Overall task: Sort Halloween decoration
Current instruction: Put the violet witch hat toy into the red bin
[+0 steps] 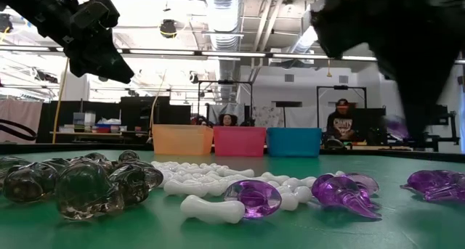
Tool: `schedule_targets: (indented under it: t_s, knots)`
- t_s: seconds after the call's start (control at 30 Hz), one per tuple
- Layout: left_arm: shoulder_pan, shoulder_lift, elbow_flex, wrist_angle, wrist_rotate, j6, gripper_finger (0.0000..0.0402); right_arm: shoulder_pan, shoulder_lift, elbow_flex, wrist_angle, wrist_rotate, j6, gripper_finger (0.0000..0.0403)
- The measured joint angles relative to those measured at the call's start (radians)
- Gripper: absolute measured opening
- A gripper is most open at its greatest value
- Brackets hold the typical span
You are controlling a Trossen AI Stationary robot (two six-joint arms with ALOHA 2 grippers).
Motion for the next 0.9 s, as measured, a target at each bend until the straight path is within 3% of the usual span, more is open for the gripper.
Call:
schedule_targets:
  t_s: [0.2, 0.47, 0.77, 0.9]
  knots:
    - [0.000, 0.000, 0.000, 0.000, -0.001, 0.008, 0.0138, -0.164, -0.041, 0.002, -0.020, 0.070, -0.211, 0.0016]
    - [0.000, 0.000, 0.000, 0.000, -0.001, 0.011, 0.0138, -0.487, -0.041, 0.002, 0.151, 0.141, -0.595, 0.0016]
    - [0.000, 0.000, 0.000, 0.000, -0.006, 0.019, 0.0138, -0.855, -0.041, 0.024, 0.414, 0.135, -0.808, 0.0020]
    - [0.000, 0.000, 0.000, 0.000, -0.007, 0.018, 0.0138, -0.953, -0.034, 0.024, 0.540, 0.038, -0.845, 0.0040]
